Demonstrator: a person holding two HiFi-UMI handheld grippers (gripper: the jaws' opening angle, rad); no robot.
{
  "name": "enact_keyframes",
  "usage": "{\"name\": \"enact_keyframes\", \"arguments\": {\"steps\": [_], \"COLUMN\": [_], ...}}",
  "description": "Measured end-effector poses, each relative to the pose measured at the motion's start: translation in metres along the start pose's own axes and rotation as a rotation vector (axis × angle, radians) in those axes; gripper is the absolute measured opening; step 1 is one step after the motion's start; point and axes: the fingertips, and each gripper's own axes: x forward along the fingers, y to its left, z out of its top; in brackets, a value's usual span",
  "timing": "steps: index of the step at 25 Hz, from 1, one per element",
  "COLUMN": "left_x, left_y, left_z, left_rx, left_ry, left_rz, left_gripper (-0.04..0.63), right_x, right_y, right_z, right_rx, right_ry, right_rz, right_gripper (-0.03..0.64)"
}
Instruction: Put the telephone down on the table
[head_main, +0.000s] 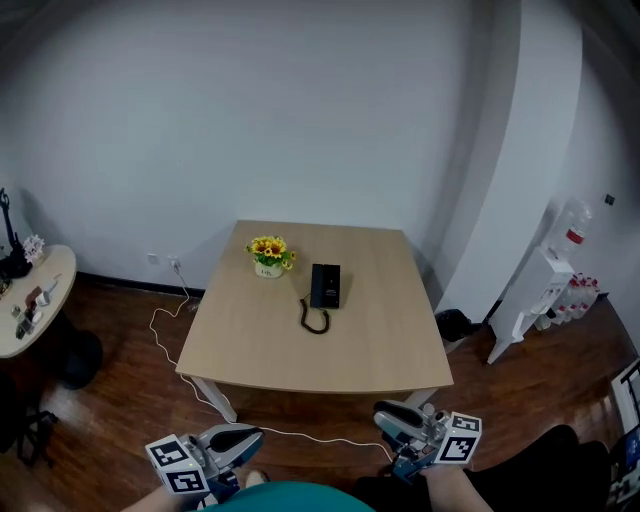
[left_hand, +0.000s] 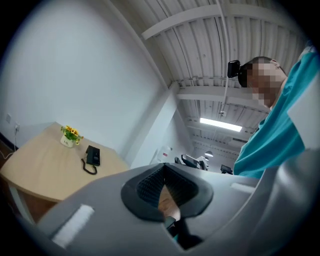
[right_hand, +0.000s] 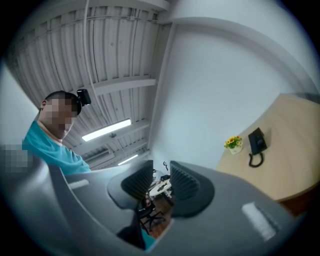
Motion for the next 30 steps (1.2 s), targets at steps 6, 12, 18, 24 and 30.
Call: {"name": "enact_keyframes", "arguments": {"steps": [6,12,18,24,30], "left_x": [0.003,-0.018,-0.053,-0.103,-0.132], "left_y": [-0.076,-0.097,-0.089,-0.077,-0.052], "left_z": [-0.040,-0.044,-0.042,-0.023,-0.009], "left_rx": [0.033,0.062,0.088,0.044,0.039], "left_ry": [0.055,0.036,0.019,-0.010,-0.056], "left_rz": [0.026,0.061,0.036,-0.005,-0.004], "left_gripper": [0.006,0.006,0.006,0.006,0.005], "right_x": [-0.056,-0.056,-0.032,0.022,0.062], "right_y": [0.024,0.063,0.093,0.130,0.155], "right_z": [-0.021,-0.050,-0.083,-0.124,-0.139], "right_rx": [0.012,-0.010,-0.042,-0.105,-0.168], "right_ry": [0.013,0.038,0.042,0.065,0.111], "right_rz": [0.002,0.045,0.012,-0.034,-0.031], "right_gripper": [0.080,0.053,0.002,0.000,0.000]}}
